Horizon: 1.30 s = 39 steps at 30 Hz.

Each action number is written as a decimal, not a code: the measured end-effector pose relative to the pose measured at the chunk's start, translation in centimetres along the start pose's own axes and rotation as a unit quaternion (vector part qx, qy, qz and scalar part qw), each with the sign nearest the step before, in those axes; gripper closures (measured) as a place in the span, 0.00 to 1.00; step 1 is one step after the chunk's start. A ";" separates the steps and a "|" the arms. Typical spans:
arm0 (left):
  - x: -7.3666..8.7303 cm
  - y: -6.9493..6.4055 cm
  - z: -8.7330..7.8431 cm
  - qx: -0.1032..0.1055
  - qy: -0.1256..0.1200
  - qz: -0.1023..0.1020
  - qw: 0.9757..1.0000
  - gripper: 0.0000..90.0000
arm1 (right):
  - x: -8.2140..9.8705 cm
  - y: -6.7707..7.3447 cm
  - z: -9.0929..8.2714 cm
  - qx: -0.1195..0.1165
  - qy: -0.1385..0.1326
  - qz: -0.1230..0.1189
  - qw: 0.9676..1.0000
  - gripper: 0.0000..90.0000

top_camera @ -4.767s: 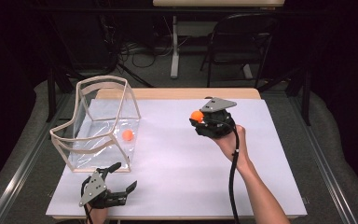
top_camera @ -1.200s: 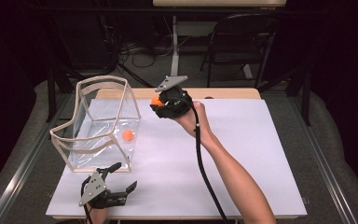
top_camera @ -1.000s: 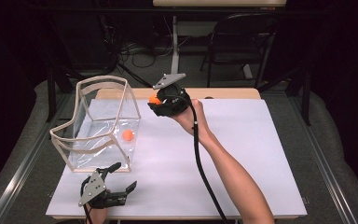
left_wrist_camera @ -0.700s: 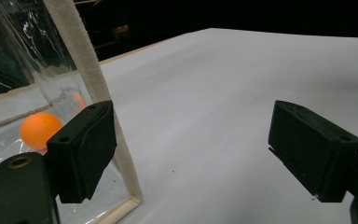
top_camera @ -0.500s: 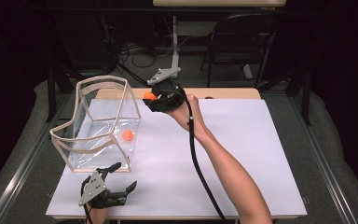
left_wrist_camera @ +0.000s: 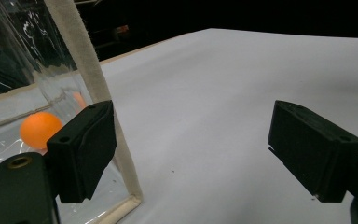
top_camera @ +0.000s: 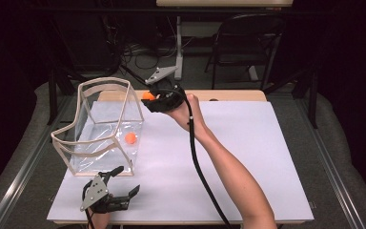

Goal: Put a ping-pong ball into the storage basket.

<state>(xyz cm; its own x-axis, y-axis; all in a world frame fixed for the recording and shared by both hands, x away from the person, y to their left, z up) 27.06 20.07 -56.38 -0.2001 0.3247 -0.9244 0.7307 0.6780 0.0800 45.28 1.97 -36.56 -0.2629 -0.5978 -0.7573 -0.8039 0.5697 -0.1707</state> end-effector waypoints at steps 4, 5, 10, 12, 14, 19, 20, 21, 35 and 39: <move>0.0 0.0 0.0 0.000 0.000 0.001 1.000 0.17 | -0.4 0.2 0.0 -0.001 -0.001 -0.001 1.000 0.56; 0.0 0.0 0.0 0.000 0.000 0.001 1.000 0.17 | -0.5 0.2 0.0 -0.001 -0.002 -0.003 1.000 0.56; 0.0 0.0 0.0 0.000 -0.001 -0.001 1.000 0.17 | -1.0 0.3 0.0 -0.001 -0.003 -0.005 1.000 0.56; 0.0 0.0 0.0 0.000 -0.001 -0.001 1.000 0.17 | -1.3 0.4 0.0 -0.001 -0.004 -0.008 1.000 0.56; 0.0 0.0 0.0 0.000 -0.001 -0.001 1.000 0.17 | -1.5 0.6 0.1 -0.002 -0.006 -0.011 1.000 0.56; 0.0 0.0 0.0 0.001 -0.001 -0.001 1.000 0.17 | -2.0 0.8 0.1 -0.003 -0.004 -0.016 1.000 0.56; 0.0 0.0 0.0 0.000 -0.001 -0.001 1.000 0.17 | -2.1 0.9 0.2 -0.003 -0.005 -0.018 1.000 0.56; 0.0 0.0 0.0 0.000 -0.001 -0.001 1.000 0.17 | -2.2 0.9 0.2 -0.003 -0.005 -0.018 1.000 0.56; 0.0 0.1 -0.1 0.000 -0.001 -0.002 1.000 0.17 | -3.3 1.7 0.7 -0.008 -0.006 -0.027 1.000 0.56; 0.0 0.1 -0.2 0.000 -0.002 -0.002 1.000 0.17 | -3.6 1.8 0.8 -0.010 -0.007 -0.027 1.000 0.56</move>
<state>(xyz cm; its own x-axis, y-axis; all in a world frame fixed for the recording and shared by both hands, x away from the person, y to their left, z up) 27.03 20.24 -56.31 -0.2007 0.3192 -0.9262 0.7294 0.6798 0.0762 45.21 5.68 -34.64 -0.2117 -0.6199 -0.7556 -0.8272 0.5254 -0.1993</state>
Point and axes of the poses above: each handheld gripper's, and its own axes: z roughly forward along the jaws, x roughly out of its underside, y roughly to its left, the point moved 4 cm from there along z, roughly forward along the jaws, and after that the axes turned 8 degrees about y, right-handed, at the moved point
